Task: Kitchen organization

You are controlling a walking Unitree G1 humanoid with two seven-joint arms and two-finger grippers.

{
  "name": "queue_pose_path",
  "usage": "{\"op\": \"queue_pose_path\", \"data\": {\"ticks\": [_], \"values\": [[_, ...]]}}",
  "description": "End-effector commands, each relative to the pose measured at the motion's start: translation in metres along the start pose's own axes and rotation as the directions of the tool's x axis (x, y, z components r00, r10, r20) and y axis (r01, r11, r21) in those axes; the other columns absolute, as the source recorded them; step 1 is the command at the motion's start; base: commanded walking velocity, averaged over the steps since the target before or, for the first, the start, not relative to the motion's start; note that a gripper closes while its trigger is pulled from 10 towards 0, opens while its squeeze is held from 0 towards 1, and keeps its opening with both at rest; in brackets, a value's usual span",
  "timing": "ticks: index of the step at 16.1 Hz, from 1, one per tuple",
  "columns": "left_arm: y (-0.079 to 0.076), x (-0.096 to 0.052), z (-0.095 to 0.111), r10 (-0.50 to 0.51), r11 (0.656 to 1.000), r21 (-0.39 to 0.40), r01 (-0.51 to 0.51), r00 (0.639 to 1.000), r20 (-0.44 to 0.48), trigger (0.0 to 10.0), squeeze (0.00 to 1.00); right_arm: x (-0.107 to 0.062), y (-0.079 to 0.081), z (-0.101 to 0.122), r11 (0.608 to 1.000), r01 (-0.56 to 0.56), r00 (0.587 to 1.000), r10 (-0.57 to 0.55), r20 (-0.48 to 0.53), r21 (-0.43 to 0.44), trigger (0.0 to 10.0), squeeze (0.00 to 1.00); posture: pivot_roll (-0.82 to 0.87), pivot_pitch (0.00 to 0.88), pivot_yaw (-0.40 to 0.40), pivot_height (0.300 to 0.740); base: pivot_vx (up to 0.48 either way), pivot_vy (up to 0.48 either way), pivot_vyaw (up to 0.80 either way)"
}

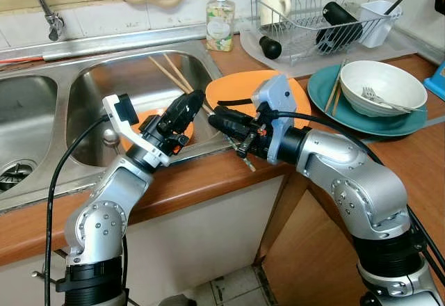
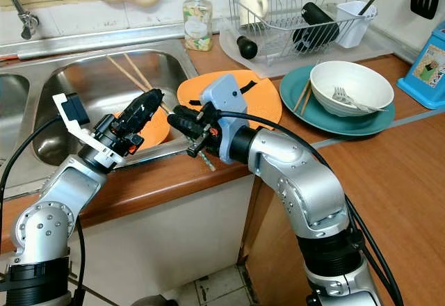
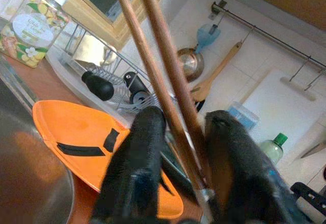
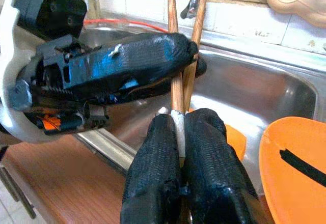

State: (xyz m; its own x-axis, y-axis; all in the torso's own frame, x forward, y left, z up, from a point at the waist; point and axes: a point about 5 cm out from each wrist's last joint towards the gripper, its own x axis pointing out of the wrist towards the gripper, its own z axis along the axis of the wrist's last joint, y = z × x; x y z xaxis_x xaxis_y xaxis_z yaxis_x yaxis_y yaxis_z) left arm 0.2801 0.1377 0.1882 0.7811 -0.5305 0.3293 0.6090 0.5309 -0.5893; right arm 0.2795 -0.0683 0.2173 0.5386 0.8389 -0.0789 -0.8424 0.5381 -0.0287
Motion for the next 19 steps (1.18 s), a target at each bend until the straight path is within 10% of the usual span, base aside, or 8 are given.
{"op": "queue_pose_path", "data": {"ticks": [1,11,12,13,19], "values": [[0.002,0.003,0.002,0.024,1.0,0.019,-0.024,1.0,0.002,0.0,0.0,0.002,0.001,0.003,1.0,-0.013,1.0,0.013,0.012,-0.022,10.0,0.0,-0.13,0.0,0.039,0.74,0.0,0.0,0.0],[0.009,0.007,0.006,0.077,0.996,0.04,-0.078,0.997,0.027,0.0,0.0,0.003,-0.001,0.002,0.996,-0.003,1.0,0.003,-0.004,-0.085,10.0,0.0,-0.13,0.0,0.039,0.74,0.0,0.0,0.0],[0.009,0.008,0.008,0.082,0.996,0.042,-0.084,0.996,0.036,0.0,0.0,0.003,-0.002,0.003,0.998,-0.016,1.0,0.016,0.003,-0.056,10.0,0.82,-0.13,0.0,0.039,0.74,0.0,0.0,0.0],[0.01,0.009,0.011,0.087,0.995,0.042,-0.089,0.995,0.049,0.0,0.0,0.003,-0.002,0.005,0.999,-0.022,1.0,0.023,0.012,-0.036,10.0,1.0,-0.13,0.0,0.041,0.74,0.0,0.0,0.0],[0.006,0.014,0.027,0.073,0.996,0.053,-0.078,0.993,0.095,0.0,0.0,-0.002,-0.004,0.015,0.997,-0.022,0.999,0.024,0.032,-0.069,10.0,1.0,-0.12,0.0,0.044,0.74,0.0,0.0,0.0]]}}
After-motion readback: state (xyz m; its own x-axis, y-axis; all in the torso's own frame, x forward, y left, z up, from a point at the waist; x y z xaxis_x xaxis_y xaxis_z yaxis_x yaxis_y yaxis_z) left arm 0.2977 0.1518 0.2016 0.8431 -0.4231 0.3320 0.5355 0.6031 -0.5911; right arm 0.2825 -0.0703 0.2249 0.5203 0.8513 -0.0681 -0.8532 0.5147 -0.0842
